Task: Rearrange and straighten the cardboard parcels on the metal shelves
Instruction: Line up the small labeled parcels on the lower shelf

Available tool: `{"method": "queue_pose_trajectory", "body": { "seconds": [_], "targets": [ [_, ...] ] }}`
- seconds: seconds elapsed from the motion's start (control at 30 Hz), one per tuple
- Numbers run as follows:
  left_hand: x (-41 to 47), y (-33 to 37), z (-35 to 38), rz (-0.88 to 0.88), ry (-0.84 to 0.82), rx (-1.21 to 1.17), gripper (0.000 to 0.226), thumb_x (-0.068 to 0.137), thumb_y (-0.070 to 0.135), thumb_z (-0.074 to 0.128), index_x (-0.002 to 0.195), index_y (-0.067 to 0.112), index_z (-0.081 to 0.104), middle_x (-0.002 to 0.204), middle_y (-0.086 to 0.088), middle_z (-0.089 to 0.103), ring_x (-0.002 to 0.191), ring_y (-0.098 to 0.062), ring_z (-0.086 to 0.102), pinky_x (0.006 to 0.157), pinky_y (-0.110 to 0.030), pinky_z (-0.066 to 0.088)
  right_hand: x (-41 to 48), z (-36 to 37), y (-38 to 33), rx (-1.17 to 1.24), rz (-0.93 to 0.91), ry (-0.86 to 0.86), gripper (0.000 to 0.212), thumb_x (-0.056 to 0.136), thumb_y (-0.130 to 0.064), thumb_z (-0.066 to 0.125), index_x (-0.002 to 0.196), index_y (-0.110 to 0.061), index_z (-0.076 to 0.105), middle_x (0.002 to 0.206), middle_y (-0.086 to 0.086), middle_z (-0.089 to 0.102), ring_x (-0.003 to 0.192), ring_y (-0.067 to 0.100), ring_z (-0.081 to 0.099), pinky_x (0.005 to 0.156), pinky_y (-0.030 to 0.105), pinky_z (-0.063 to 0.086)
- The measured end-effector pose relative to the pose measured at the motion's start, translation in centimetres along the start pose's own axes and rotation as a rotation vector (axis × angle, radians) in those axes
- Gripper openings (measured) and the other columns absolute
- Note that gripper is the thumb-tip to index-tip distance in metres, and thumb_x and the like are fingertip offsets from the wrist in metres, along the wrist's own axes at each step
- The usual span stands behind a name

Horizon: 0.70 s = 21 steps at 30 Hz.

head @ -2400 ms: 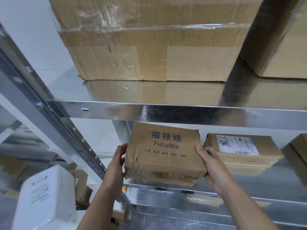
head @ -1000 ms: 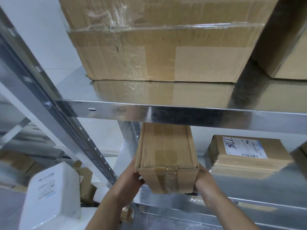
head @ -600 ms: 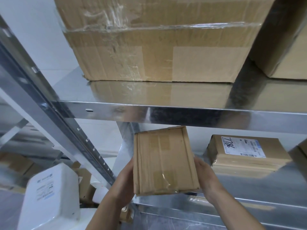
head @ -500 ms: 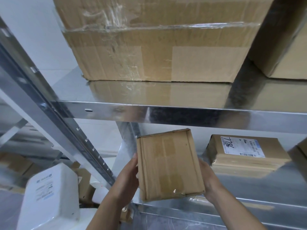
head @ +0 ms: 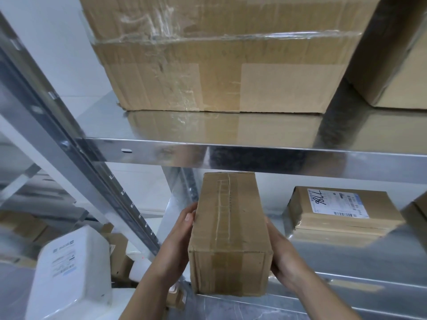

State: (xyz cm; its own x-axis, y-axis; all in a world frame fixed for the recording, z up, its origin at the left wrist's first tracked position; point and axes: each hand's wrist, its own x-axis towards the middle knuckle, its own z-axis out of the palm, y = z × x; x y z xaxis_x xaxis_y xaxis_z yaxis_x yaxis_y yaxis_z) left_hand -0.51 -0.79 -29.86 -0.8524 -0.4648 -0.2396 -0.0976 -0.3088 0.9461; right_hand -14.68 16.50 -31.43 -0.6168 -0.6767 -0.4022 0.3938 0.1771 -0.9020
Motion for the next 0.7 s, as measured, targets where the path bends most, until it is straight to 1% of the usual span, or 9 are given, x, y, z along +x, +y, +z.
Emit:
{"method": "queue_pose_trajectory", "body": {
  "seconds": [0.07, 0.13, 0.23, 0.33, 0.4, 0.47, 0.53, 0.63, 0.7],
  "targets": [
    [-0.2, -0.2, 0.0, -0.015, 0.002, -0.039, 0.054, 0.094, 0.053, 0.047, 0.143, 0.032, 0.048, 0.141, 0.002, 0.062, 0.13, -0.02, 0.059, 0.108, -0.045, 0.044, 0.0, -0.1, 0.3, -0.013, -0.024, -0.046, 0.037, 0.107, -0.053, 0.033, 0.136, -0.048, 0.056, 0.122, -0.017, 0.073, 0.11, 0.006, 0.07, 0.089, 0.035, 0.055],
    [-0.3, -0.3, -0.2, -0.033, 0.007, -0.078, 0.06, 0.087, 0.055, 0.058, 0.141, 0.032, 0.05, 0.14, 0.001, 0.063, 0.128, -0.022, 0.06, 0.103, -0.042, 0.047, 0.2, -0.4, 0.8, -0.011, -0.038, -0.08, 0.038, 0.108, -0.05, 0.034, 0.143, -0.051, 0.049, 0.133, -0.016, 0.067, 0.122, 0.007, 0.064, 0.097, 0.036, 0.052],
    [-0.1, -0.8, -0.7, -0.076, 0.002, -0.1, 0.084, 0.066, 0.058, 0.08, 0.14, 0.028, 0.051, 0.137, -0.004, 0.064, 0.125, -0.027, 0.062, 0.095, -0.039, 0.052, 0.6, -0.9, 1.7, -0.001, -0.027, -0.099, 0.042, 0.108, -0.048, 0.038, 0.15, -0.049, 0.043, 0.143, -0.014, 0.062, 0.135, 0.012, 0.055, 0.111, 0.042, 0.045],
    [0.0, -1.3, -1.0, -0.074, -0.002, -0.098, 0.079, 0.066, 0.053, 0.076, 0.137, 0.027, 0.053, 0.136, -0.003, 0.064, 0.125, -0.028, 0.061, 0.094, -0.039, 0.052, 0.7, -1.1, 1.9, -0.015, -0.028, -0.107, 0.043, 0.108, -0.046, 0.039, 0.151, -0.045, 0.043, 0.142, -0.013, 0.063, 0.135, 0.012, 0.056, 0.112, 0.043, 0.045],
    [0.2, -1.6, -1.1, -0.067, 0.004, -0.099, 0.076, 0.067, 0.053, 0.074, 0.136, 0.028, 0.054, 0.134, -0.001, 0.065, 0.126, -0.029, 0.06, 0.096, -0.043, 0.05, 0.7, -1.2, 1.7, -0.017, -0.027, -0.095, 0.043, 0.108, -0.045, 0.039, 0.15, -0.043, 0.045, 0.136, -0.014, 0.066, 0.125, 0.008, 0.063, 0.106, 0.039, 0.05],
    [0.4, -1.8, -1.3, -0.068, 0.011, -0.115, 0.074, 0.065, 0.05, 0.075, 0.134, 0.028, 0.056, 0.133, -0.001, 0.065, 0.126, -0.029, 0.06, 0.098, -0.046, 0.05, 0.5, -1.2, 1.1, -0.015, -0.019, -0.065, 0.04, 0.107, -0.042, 0.044, 0.147, -0.044, 0.049, 0.127, -0.017, 0.071, 0.112, 0.002, 0.069, 0.089, 0.028, 0.056],
    [0.6, -1.9, -1.6, -0.06, 0.002, -0.136, 0.068, 0.063, 0.042, 0.076, 0.127, 0.027, 0.059, 0.133, -0.002, 0.064, 0.126, -0.03, 0.059, 0.099, -0.05, 0.05, 0.4, -1.4, 0.5, -0.026, -0.021, -0.041, 0.039, 0.105, -0.037, 0.049, 0.144, -0.043, 0.053, 0.121, -0.016, 0.074, 0.105, 0.0, 0.07, 0.077, 0.02, 0.055],
    [0.6, -2.0, -1.9, -0.038, -0.049, -0.123, 0.059, 0.06, 0.032, 0.073, 0.115, 0.021, 0.056, 0.124, -0.001, 0.066, 0.119, -0.028, 0.059, 0.099, -0.054, 0.043, 0.1, -1.7, -0.9, 0.011, -0.002, -0.028, 0.035, 0.106, -0.03, 0.05, 0.137, -0.041, 0.06, 0.119, -0.009, 0.075, 0.106, 0.004, 0.071, 0.074, 0.019, 0.053],
    [0.5, -1.6, -1.7, -0.02, -0.025, -0.077, 0.065, 0.061, 0.036, 0.071, 0.12, 0.016, 0.053, 0.119, 0.002, 0.066, 0.114, -0.022, 0.061, 0.096, -0.049, 0.044, 0.1, -1.8, -1.4, 0.077, -0.003, -0.014, 0.034, 0.108, -0.027, 0.045, 0.132, -0.037, 0.066, 0.121, -0.009, 0.074, 0.108, 0.004, 0.069, 0.082, 0.025, 0.051]
  ]
}}
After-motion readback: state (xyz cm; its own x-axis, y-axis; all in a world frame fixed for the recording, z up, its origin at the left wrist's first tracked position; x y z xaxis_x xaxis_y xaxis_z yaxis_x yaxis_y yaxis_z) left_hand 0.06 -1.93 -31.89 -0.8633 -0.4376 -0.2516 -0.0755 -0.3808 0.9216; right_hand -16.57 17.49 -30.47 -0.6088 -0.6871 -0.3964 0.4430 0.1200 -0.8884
